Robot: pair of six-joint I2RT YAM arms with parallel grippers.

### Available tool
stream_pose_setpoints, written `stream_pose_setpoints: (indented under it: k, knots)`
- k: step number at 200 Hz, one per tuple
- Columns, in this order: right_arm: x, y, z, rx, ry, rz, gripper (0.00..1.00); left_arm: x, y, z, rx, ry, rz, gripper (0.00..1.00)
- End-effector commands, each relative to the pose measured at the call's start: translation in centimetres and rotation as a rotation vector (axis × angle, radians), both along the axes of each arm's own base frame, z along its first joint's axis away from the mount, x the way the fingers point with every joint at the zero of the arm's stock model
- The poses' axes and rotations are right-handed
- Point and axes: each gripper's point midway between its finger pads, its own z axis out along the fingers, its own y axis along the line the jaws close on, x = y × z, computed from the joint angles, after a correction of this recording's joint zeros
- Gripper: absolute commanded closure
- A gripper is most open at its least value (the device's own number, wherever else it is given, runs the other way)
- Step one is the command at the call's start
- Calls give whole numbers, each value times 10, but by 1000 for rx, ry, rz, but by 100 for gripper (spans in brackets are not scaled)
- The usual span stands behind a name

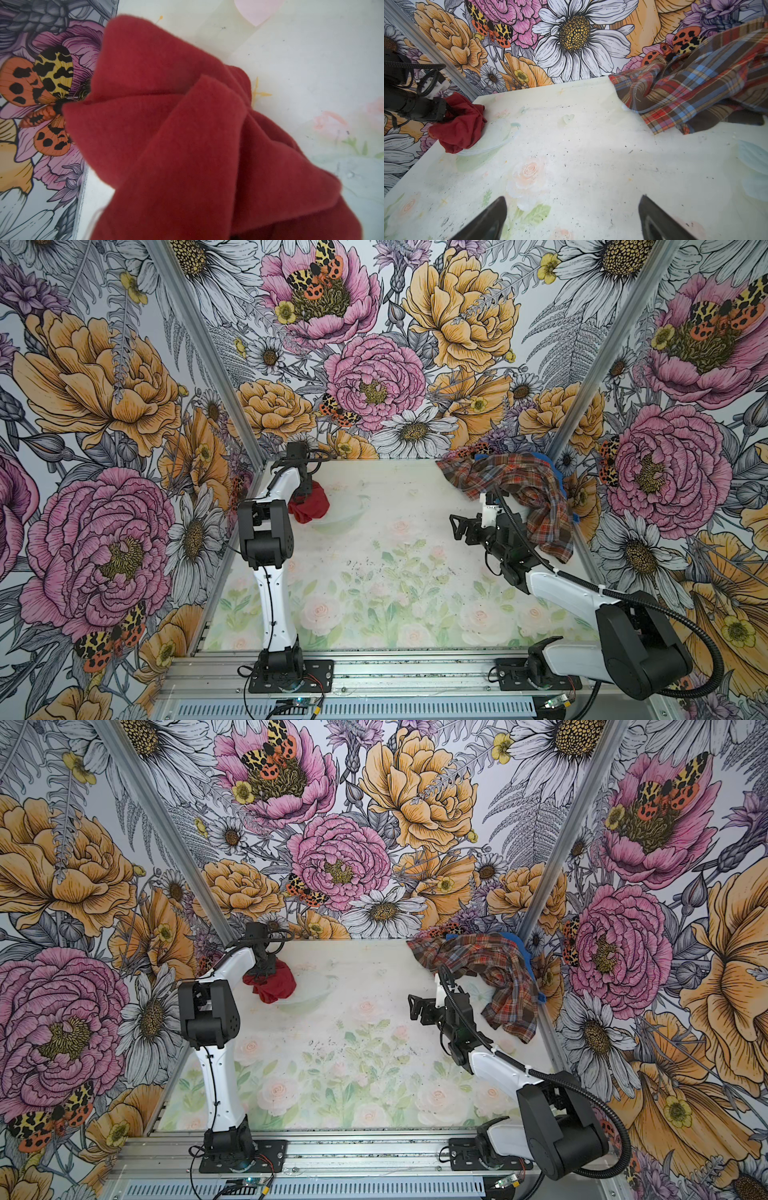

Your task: Pick out a specific cloth from the pile

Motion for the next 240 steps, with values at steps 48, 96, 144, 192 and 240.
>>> stream_pose_setpoints:
  k: [48,96,144,192,240]
  knots:
    - [-10,52,29,124,-103,262,0,-5,7,39,15,-84,45,29]
    - [-11,53,30,123,-114,272,1,-16,2,68,-23,-143,59,20]
    - [-14,54,37,129,-123,277,0,-42,-10,104,-98,-219,82,1]
    - [-13,42,38,102,-148,213,0,-88,-43,172,-251,-464,116,1]
    - [-14,11,46,79,-225,58,0,-167,-75,226,-63,-797,85,1]
